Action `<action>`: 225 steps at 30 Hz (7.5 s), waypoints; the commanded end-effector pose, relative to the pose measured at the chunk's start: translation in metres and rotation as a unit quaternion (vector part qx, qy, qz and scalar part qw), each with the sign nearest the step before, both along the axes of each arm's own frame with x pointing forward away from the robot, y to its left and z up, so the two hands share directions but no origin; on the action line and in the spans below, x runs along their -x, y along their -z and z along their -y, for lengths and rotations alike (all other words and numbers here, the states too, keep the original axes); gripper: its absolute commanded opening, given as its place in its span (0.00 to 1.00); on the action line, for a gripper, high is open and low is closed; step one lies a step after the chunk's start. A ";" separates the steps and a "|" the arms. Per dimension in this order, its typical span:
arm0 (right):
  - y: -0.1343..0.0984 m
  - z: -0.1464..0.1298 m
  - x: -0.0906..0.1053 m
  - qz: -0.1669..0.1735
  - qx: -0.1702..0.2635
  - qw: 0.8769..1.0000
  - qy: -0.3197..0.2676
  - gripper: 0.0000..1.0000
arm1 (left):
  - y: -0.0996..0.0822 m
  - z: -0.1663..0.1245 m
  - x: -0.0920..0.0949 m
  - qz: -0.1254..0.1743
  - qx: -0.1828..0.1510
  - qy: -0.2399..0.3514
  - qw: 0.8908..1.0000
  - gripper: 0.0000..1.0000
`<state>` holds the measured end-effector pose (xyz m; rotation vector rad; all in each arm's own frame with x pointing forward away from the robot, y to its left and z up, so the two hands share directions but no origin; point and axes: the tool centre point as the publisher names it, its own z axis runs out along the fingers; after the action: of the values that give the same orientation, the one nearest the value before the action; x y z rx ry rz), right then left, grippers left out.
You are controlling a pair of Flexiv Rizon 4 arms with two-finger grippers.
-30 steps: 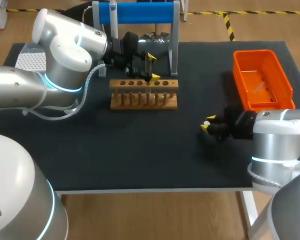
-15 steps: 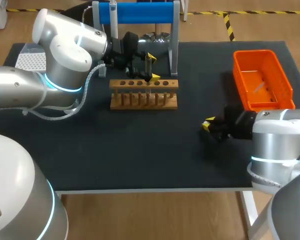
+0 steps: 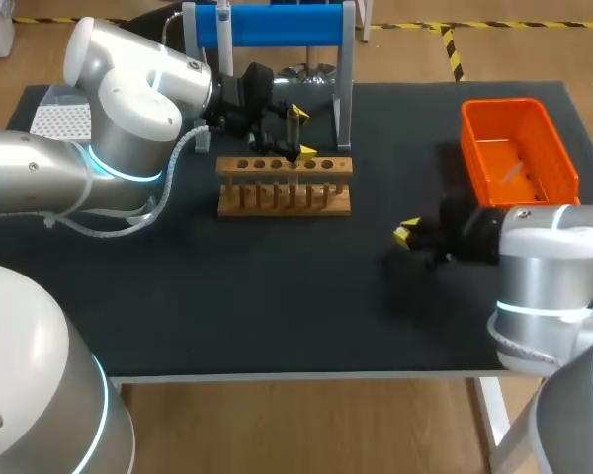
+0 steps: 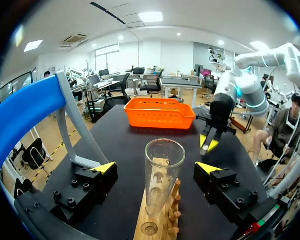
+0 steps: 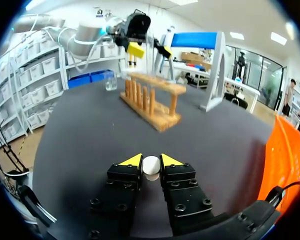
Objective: Invert the test tube, pick up the pipette, mount the tip to pipette, aspirate from beaker and dispense into the tube, eject the tip, return the pipette, and cap with the stopper.
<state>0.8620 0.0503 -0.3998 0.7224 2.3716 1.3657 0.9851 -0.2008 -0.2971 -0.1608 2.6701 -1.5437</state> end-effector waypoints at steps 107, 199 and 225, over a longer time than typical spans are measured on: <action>-0.184 -0.176 -0.107 0.030 0.086 0.946 -0.312 0.00 | 0.001 0.000 -0.001 0.000 0.001 0.001 1.000 1.00; -0.171 -0.180 -0.117 0.027 0.062 0.953 -0.297 0.00 | 0.001 0.000 -0.001 0.000 0.001 0.001 1.000 1.00; -0.172 -0.180 -0.118 0.037 0.056 0.954 -0.292 0.00 | 0.001 0.000 -0.001 0.000 0.001 0.001 1.000 1.00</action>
<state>0.9785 0.2293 -0.2287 -0.0831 2.6798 1.4131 0.9851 -0.2008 -0.2971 -0.1607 2.6701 -1.5437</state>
